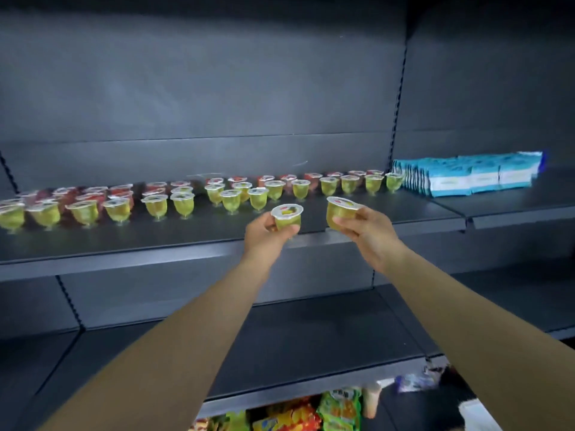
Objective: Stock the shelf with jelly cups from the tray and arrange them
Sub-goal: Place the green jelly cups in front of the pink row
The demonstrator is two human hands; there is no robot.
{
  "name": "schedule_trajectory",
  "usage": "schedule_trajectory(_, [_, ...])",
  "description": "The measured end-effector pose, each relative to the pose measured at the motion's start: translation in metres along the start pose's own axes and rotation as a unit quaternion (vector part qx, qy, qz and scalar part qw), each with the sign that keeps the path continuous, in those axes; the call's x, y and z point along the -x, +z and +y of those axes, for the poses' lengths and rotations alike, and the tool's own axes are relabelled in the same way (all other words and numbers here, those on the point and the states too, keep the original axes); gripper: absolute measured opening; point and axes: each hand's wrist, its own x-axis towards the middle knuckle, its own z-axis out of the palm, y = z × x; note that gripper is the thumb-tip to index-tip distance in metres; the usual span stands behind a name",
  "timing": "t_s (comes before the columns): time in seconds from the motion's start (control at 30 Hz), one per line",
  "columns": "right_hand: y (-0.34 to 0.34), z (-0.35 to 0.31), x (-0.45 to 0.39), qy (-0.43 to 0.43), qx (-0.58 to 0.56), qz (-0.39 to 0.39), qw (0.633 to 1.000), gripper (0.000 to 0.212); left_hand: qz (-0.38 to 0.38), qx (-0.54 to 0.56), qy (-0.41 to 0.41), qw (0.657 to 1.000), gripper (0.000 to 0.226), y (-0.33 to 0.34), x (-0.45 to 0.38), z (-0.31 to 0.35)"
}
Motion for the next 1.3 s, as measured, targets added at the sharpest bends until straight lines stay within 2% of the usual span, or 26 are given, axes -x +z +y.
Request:
schedule_trajectory(0.17, [-0.009, 0.017, -0.079, 0.005, 0.099, 0.027, 0.995, 0.034, 0.065, -0.022, -0.029, 0.997, 0.027, 0.047, -0.067, -0.014])
schedule_trajectory(0.43, [-0.009, 0.062, -0.198, 0.050, 0.113, 0.006, 0.992, 0.042, 0.125, -0.099, -0.061, 0.985, 0.026, 0.084, -0.165, -0.044])
schedule_trajectory(0.63, [-0.006, 0.064, -0.231, 0.053, 0.120, -0.011, 0.991, 0.039, 0.145, -0.124, -0.062, 0.980, 0.031, 0.086, -0.187, -0.052])
schedule_trajectory(0.93, [-0.005, 0.067, -0.232, 0.043, 0.160, -0.013, 0.986, 0.039, 0.130, -0.165, -0.066, 0.975, 0.034, 0.085, -0.189, -0.053])
schedule_trajectory(1.1, [-0.011, 0.062, -0.207, 0.020, 0.219, -0.023, 0.975, 0.050, 0.076, -0.226, -0.061, 0.969, 0.036, 0.078, -0.166, -0.046])
schedule_trajectory(1.2, [-0.019, 0.050, -0.178, 0.023, 0.270, -0.034, 0.962, 0.070, 0.022, -0.299, -0.057, 0.952, 0.050, 0.065, -0.143, -0.038])
schedule_trajectory(1.3, [-0.024, 0.035, -0.139, -0.016, 0.362, -0.042, 0.931, 0.072, -0.038, -0.386, -0.041, 0.921, 0.070, 0.040, -0.112, -0.027])
